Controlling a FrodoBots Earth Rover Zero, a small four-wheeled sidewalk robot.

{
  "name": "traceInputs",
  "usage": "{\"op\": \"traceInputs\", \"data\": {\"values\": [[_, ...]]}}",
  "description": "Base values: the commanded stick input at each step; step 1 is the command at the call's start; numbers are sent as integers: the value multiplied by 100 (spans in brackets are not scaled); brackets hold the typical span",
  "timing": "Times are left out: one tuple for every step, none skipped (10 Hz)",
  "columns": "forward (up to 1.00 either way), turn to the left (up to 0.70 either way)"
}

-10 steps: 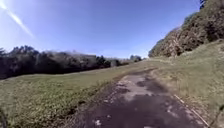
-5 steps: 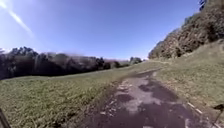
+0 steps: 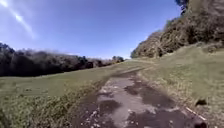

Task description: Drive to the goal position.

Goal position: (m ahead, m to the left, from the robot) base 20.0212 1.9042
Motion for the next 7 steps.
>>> {"op": "traceInputs", "data": {"values": [[70, -27], [70, -27], [70, -27], [70, -27], [70, 0], [70, 0], [70, 0]]}}
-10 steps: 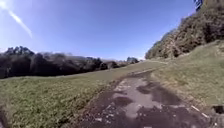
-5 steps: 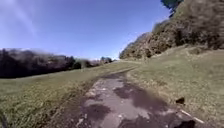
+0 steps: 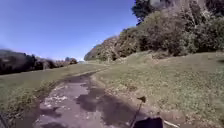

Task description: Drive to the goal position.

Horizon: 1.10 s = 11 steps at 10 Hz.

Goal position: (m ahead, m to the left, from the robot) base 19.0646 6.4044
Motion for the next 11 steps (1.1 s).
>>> {"op": "traceInputs", "data": {"values": [[70, 0], [70, 0], [70, 0], [70, 3], [70, 19], [0, 45], [0, 45], [0, 45], [0, 0], [0, 0], [0, 0]]}}
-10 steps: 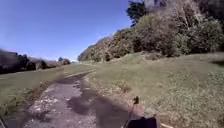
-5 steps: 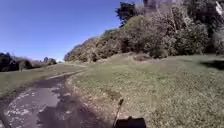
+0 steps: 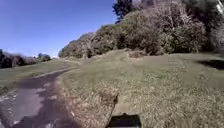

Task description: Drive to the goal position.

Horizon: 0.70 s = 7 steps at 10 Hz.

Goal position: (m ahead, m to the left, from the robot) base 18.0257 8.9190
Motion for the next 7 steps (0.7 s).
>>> {"op": "traceInputs", "data": {"values": [[0, 0], [0, 0], [0, 20], [0, 45], [0, 45], [0, 45], [0, 45]]}}
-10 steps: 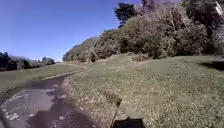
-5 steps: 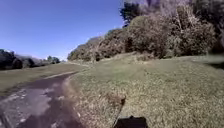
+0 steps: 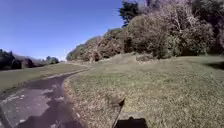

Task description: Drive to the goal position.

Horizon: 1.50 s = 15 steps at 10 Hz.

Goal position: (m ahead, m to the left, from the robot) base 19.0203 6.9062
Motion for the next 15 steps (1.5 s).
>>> {"op": "traceInputs", "data": {"values": [[0, 45], [0, 45], [0, 45], [0, 45], [0, 45], [0, 45], [0, 45], [0, 45], [0, 45], [0, 45], [0, 45], [0, 45], [0, 45], [0, 45], [0, 45]]}}
